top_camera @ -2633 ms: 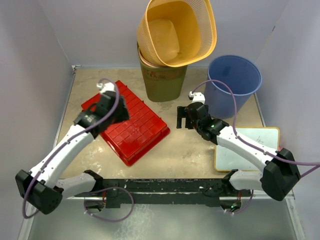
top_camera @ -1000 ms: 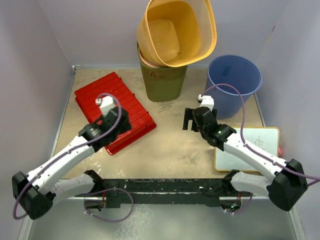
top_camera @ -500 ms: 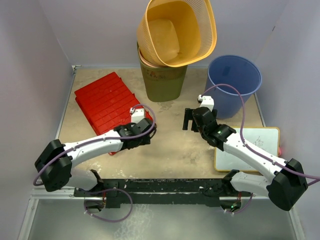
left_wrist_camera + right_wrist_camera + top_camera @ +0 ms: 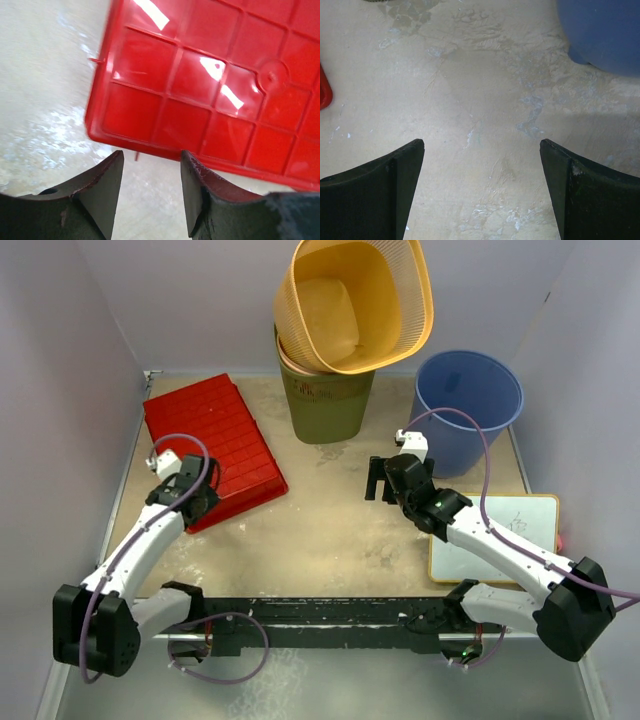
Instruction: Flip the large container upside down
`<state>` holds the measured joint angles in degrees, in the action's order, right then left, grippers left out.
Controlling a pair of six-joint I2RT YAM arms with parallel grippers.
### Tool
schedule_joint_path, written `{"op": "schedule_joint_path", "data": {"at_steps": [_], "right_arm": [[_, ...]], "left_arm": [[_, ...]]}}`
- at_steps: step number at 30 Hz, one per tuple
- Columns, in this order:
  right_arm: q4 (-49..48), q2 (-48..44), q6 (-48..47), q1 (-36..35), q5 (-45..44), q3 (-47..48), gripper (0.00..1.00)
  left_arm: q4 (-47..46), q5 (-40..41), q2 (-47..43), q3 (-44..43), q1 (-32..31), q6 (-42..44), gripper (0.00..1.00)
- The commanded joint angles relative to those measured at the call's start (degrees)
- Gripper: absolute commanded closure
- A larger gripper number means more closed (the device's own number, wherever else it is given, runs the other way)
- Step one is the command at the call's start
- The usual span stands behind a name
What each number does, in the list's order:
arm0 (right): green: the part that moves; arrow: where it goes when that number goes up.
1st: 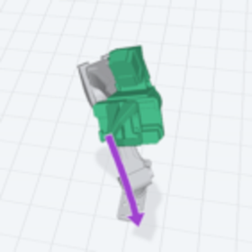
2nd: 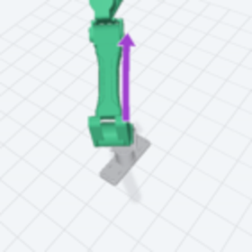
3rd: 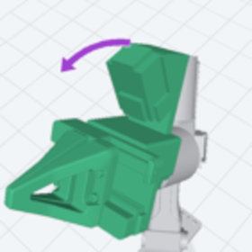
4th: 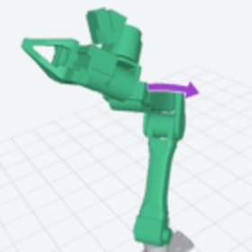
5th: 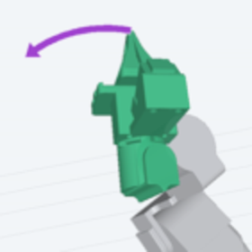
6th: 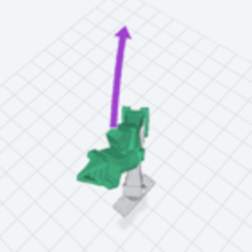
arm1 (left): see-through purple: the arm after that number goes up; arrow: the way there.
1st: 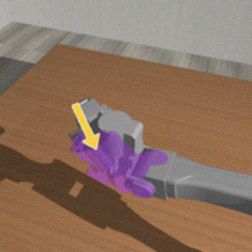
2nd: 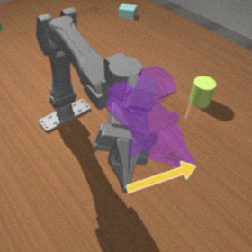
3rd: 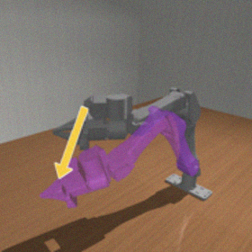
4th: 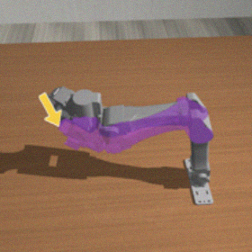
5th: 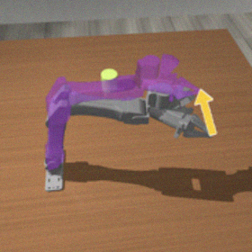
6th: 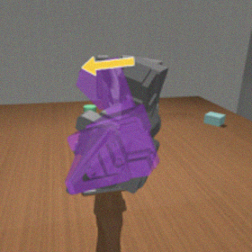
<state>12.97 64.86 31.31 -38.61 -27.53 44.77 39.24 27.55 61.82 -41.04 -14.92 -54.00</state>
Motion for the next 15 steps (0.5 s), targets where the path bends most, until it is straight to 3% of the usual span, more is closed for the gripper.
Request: {"op": "schedule_joint_path", "data": {"at_steps": [1, 5, 8, 12, 15], "right_arm": [[-0.82, -2.46, -0.52, 0.04, -1.90, -0.34, 0.00], [-0.68, -4.21, -0.89, 0.03, -3.47, -1.69, 0.00], [-1.38, -4.14, -0.66, 0.07, -3.70, -2.35, 0.00], [-1.68, -2.41, 0.12, 0.03, -2.62, -1.52, 0.00], [-1.27, -1.76, 0.13, 0.03, -2.19, -0.53, 0.00]], "left_arm": [[-0.03, 1.11, -1.81, -4.52, 6.98, 1.74, 0.53], [-2.31, -4.64, -4.04, -9.59, 4.18, 6.33, 0.52], [-2.35, 2.24, -3.15, -14.84, -8.31, 4.47, 0.50], [-7.20, 2.02, 7.11, -18.87, -20.03, 1.51, 0.49], [-16.01, -2.38, 14.29, -19.91, -24.23, 1.45, 0.49]]}}
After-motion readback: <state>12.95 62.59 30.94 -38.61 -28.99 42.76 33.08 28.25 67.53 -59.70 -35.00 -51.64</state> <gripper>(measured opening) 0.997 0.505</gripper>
